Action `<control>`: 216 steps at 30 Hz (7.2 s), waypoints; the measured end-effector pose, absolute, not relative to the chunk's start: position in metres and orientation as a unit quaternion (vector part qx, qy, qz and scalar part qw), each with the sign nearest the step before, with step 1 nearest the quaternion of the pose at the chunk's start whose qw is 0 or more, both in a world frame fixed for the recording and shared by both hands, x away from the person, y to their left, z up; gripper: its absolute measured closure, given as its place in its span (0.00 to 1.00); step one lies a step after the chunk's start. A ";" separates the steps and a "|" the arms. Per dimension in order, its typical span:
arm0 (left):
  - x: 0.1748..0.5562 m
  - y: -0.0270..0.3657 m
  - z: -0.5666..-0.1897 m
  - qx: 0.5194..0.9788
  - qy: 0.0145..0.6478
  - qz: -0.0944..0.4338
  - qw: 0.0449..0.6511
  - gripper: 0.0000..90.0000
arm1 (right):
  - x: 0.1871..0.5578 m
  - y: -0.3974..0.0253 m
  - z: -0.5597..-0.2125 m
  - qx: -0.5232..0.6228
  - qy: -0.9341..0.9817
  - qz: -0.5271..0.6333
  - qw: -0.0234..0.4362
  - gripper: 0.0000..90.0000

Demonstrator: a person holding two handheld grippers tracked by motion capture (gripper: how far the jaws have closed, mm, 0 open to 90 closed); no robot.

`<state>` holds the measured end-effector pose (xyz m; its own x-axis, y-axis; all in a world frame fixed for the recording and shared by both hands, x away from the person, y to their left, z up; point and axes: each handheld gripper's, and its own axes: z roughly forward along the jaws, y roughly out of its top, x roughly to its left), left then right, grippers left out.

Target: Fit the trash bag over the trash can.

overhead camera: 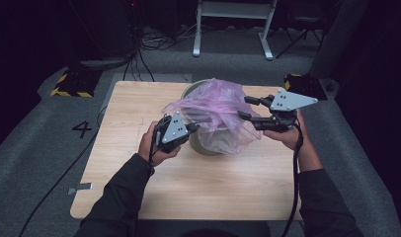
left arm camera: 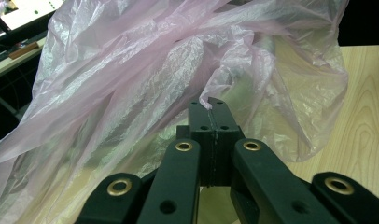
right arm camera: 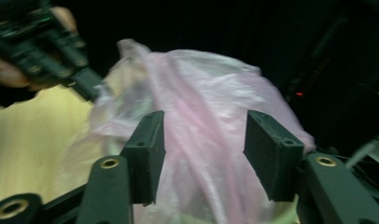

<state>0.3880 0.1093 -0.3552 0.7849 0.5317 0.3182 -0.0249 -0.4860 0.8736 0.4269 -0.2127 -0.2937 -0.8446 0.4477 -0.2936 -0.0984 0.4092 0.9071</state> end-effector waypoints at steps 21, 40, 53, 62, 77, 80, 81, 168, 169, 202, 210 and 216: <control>0.389 0.117 -0.355 0.813 0.151 0.269 0.494 1.00 | 0.463 -0.184 -0.311 0.122 0.854 0.425 0.273 0.92; 0.394 0.155 -0.385 0.847 0.169 0.239 0.444 1.00 | 0.519 -0.212 -0.316 0.288 0.796 0.448 0.289 1.00; 0.399 0.171 -0.397 0.850 0.192 0.230 0.433 1.00 | 0.545 -0.214 -0.328 0.319 0.789 0.447 0.277 1.00; 0.392 0.177 -0.390 0.822 0.221 0.229 0.473 0.49 | 0.545 -0.212 -0.331 0.320 0.785 0.454 0.275 1.00; 0.387 0.152 -0.329 0.786 0.209 0.264 0.519 0.21 | 0.537 -0.207 -0.325 0.308 0.786 0.453 0.285 1.00; 0.398 0.139 -0.324 0.795 0.208 0.266 0.503 0.23 | 0.537 -0.205 -0.324 0.303 0.788 0.454 0.284 0.99; 0.402 0.135 -0.323 0.800 0.210 0.274 0.490 0.24 | 0.537 -0.205 -0.323 0.302 0.789 0.453 0.284 0.99; 0.486 0.165 -0.336 0.719 0.362 0.272 0.526 0.38 | 0.535 -0.221 -0.336 0.330 0.774 0.483 0.243 1.00; 0.480 0.166 -0.333 0.725 0.347 0.262 0.535 0.33 | 0.534 -0.223 -0.335 0.332 0.773 0.484 0.241 1.00; 0.344 0.093 -0.359 0.810 0.146 0.237 0.516 0.49 | 0.495 -0.213 -0.299 0.219 0.793 0.507 0.257 0.42; 0.343 0.087 -0.373 0.824 0.131 0.219 0.506 0.34 | 0.501 -0.177 -0.300 0.158 0.840 0.452 0.255 0.59; 0.343 0.083 -0.377 0.828 0.126 0.262 0.479 0.80 | 0.505 -0.162 -0.304 0.151 0.854 0.415 0.274 0.97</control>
<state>0.3427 0.0828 -0.3773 0.8308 0.4598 0.3138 -0.0431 -0.5088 0.8598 0.5048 -0.1616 -0.3038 -0.8039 0.4854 -0.3437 0.0294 0.6097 0.7921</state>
